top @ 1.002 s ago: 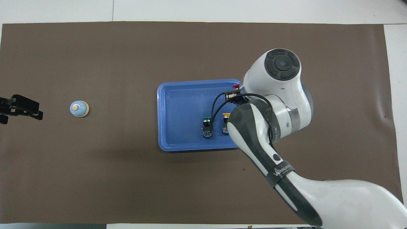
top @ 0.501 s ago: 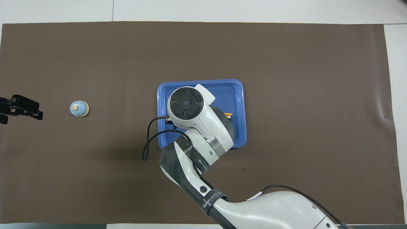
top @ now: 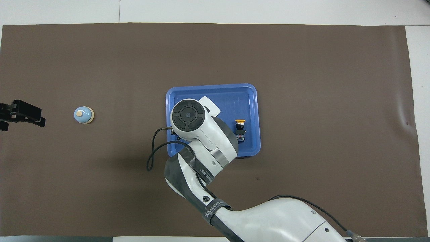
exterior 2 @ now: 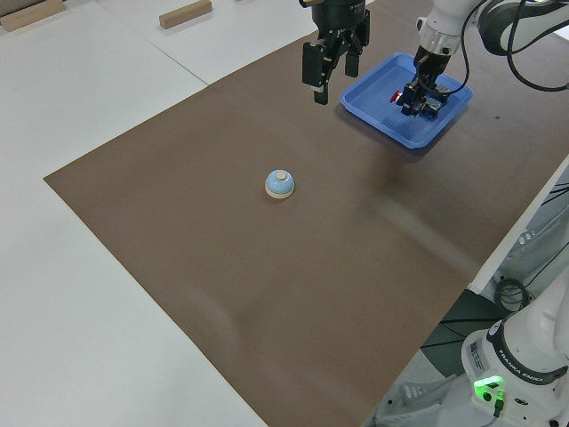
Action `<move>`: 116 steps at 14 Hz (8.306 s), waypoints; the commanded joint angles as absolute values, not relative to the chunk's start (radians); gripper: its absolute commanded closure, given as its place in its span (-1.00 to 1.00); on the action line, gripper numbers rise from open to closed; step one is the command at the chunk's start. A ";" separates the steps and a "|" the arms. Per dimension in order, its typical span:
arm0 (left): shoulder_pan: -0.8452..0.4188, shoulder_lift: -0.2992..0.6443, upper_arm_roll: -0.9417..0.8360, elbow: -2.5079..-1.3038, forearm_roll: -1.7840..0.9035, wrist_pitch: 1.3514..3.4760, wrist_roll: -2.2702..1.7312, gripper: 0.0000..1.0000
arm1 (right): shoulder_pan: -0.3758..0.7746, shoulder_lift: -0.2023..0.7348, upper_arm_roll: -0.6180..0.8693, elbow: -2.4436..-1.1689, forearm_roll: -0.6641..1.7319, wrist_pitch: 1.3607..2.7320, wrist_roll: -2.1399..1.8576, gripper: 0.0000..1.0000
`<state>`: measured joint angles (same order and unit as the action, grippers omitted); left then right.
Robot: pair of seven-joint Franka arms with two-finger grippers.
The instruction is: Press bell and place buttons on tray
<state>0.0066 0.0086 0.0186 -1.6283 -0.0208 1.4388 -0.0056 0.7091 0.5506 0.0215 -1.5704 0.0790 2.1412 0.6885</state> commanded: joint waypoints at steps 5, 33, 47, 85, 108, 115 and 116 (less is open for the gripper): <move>-0.008 -0.008 0.031 -1.635 -0.026 1.436 -0.012 -1.00 | 0.707 0.554 0.020 -1.621 0.124 2.214 0.703 0.68; -0.008 -0.008 0.034 -1.637 -0.026 1.436 -0.012 -1.00 | 0.138 0.021 0.008 -1.609 -0.029 1.629 0.026 -1.00; -0.008 -0.008 0.031 -1.635 -0.026 1.436 -0.012 -1.00 | 0.043 0.008 0.006 -1.634 -0.028 1.557 0.025 -1.00; -0.008 -0.008 0.034 -1.635 -0.026 1.436 -0.012 -1.00 | 0.032 -0.112 0.008 -1.787 -0.029 1.591 0.098 -1.00; -0.008 -0.008 0.031 -1.637 -0.026 1.436 -0.012 -1.00 | 0.028 -0.112 0.009 -1.787 -0.028 1.589 0.087 -1.00; -0.006 -0.038 0.031 -1.721 -0.026 1.572 -0.034 0.14 | 0.028 -0.112 0.009 -1.787 -0.028 1.589 0.089 -1.00; 0.000 -0.057 0.034 -1.762 -0.026 1.610 -0.037 0.90 | 0.028 -0.112 0.009 -1.787 -0.028 1.589 0.087 -1.00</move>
<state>0.0065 0.0046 0.0194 -1.6542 -0.0208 1.5148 -0.0187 0.0447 -0.0927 -0.0047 -1.7673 -0.0207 1.5888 0.0825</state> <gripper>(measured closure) 0.198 0.000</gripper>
